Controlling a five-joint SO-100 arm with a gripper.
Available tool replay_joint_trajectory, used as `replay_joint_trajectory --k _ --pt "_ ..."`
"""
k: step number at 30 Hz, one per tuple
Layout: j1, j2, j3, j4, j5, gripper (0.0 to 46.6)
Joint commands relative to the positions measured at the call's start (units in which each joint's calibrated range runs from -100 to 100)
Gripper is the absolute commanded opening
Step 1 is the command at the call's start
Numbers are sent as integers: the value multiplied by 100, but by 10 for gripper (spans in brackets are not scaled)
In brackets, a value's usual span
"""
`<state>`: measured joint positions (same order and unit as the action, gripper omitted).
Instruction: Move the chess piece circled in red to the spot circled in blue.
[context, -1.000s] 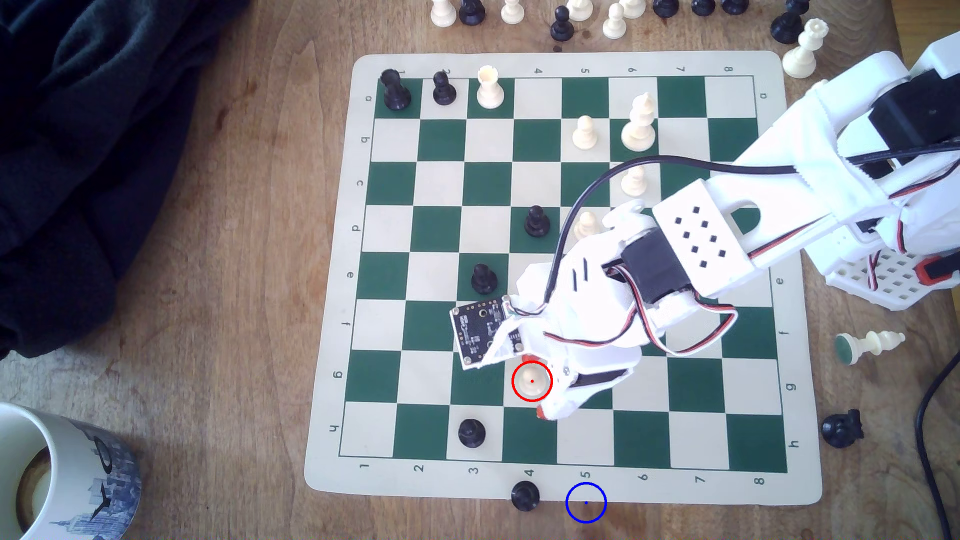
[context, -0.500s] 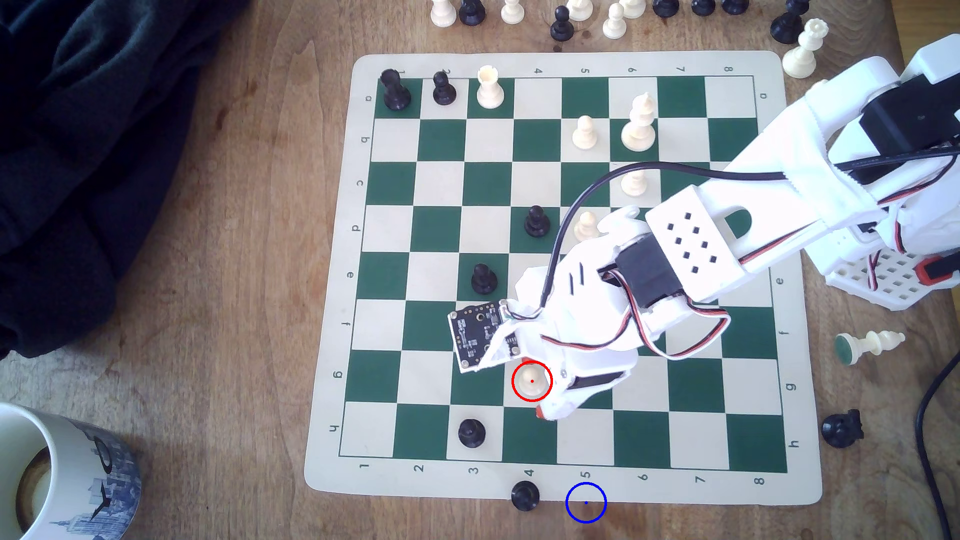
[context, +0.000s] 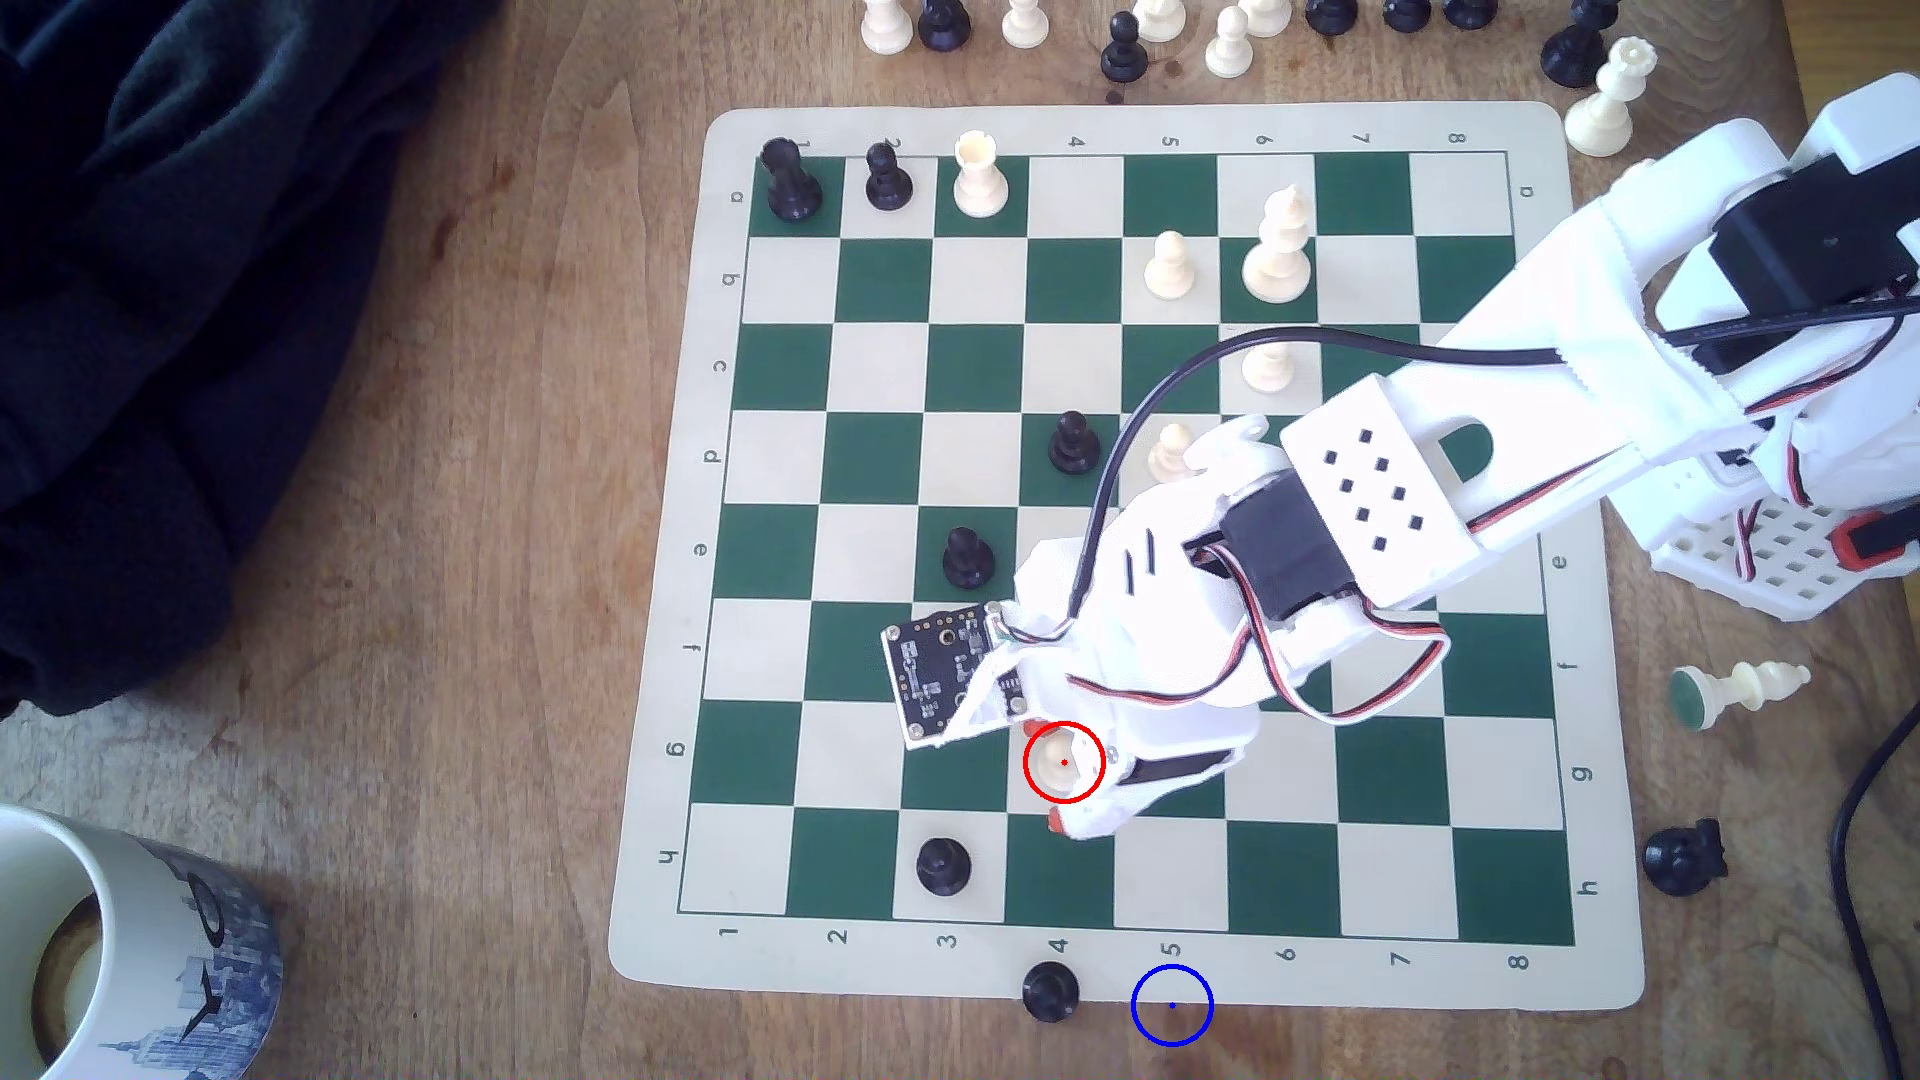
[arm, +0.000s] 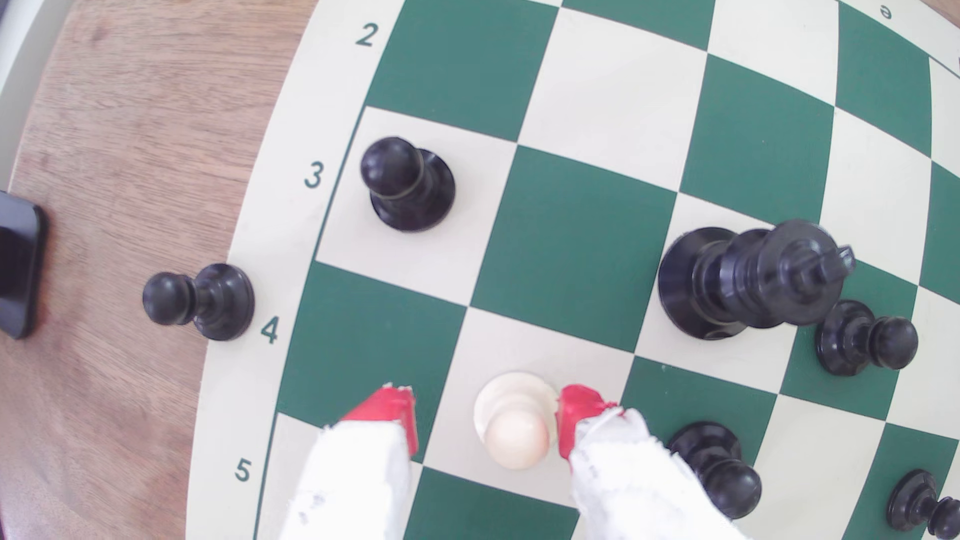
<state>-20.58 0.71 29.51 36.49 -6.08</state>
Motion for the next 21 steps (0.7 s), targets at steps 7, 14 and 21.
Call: replay_joint_trajectory --k 7,14,21 --pt "-11 -97 -439 85 15 119" --pt "-27 -88 -439 126 15 104" --pt "-50 -80 -439 151 15 87"
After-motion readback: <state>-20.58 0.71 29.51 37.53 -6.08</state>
